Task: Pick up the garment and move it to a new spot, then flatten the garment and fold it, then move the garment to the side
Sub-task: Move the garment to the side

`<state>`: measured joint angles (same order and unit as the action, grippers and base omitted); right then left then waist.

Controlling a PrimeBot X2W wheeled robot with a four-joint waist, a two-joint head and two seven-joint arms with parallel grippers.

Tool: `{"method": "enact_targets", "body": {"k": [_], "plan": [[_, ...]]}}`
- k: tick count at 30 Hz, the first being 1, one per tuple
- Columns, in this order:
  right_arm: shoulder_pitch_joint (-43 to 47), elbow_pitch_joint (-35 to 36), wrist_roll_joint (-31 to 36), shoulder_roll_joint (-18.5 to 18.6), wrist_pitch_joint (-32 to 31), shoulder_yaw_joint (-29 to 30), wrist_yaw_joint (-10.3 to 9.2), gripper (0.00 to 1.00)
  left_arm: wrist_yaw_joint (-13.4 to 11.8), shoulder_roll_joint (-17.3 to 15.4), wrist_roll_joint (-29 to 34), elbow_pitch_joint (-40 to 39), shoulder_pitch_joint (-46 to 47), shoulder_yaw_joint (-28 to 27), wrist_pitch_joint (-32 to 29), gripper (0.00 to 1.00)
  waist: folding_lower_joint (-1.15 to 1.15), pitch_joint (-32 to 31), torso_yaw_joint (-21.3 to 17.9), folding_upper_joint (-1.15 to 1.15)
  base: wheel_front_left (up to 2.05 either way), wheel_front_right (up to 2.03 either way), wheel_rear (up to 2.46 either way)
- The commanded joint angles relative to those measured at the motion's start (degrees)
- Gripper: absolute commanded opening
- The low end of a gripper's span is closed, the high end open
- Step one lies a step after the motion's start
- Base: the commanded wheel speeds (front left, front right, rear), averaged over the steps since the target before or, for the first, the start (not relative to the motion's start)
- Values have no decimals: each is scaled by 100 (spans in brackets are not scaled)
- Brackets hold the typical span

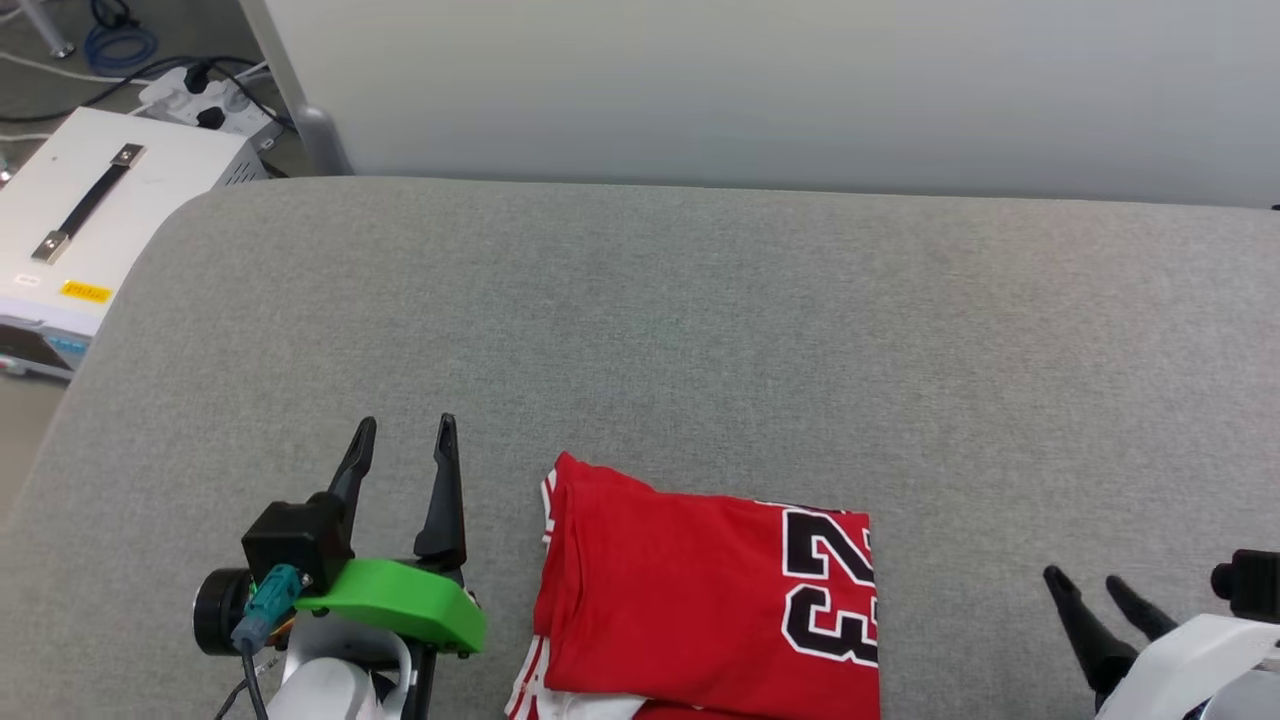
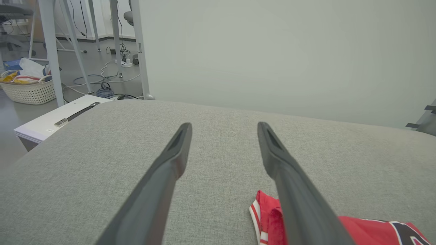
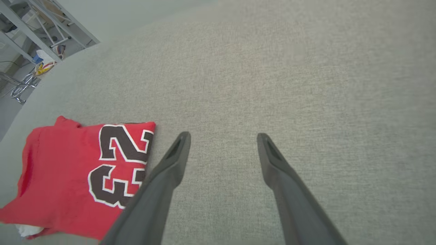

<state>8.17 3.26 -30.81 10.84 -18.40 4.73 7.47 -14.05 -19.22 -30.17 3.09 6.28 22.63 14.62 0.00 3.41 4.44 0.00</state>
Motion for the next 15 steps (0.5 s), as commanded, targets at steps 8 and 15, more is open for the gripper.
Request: {"method": "enact_targets", "body": {"k": [8,15], "plan": [[-216,-295,-1085,253,-1285,-864,2,100,211,490,339,-65,206,-95,37,100,0,591,615,0,0,0,0],[-555,-436,-1413,231,-1460,-1335,2,100,388,709,526,2,281,-238,37,100,0,824,837,0,0,0,0]]}}
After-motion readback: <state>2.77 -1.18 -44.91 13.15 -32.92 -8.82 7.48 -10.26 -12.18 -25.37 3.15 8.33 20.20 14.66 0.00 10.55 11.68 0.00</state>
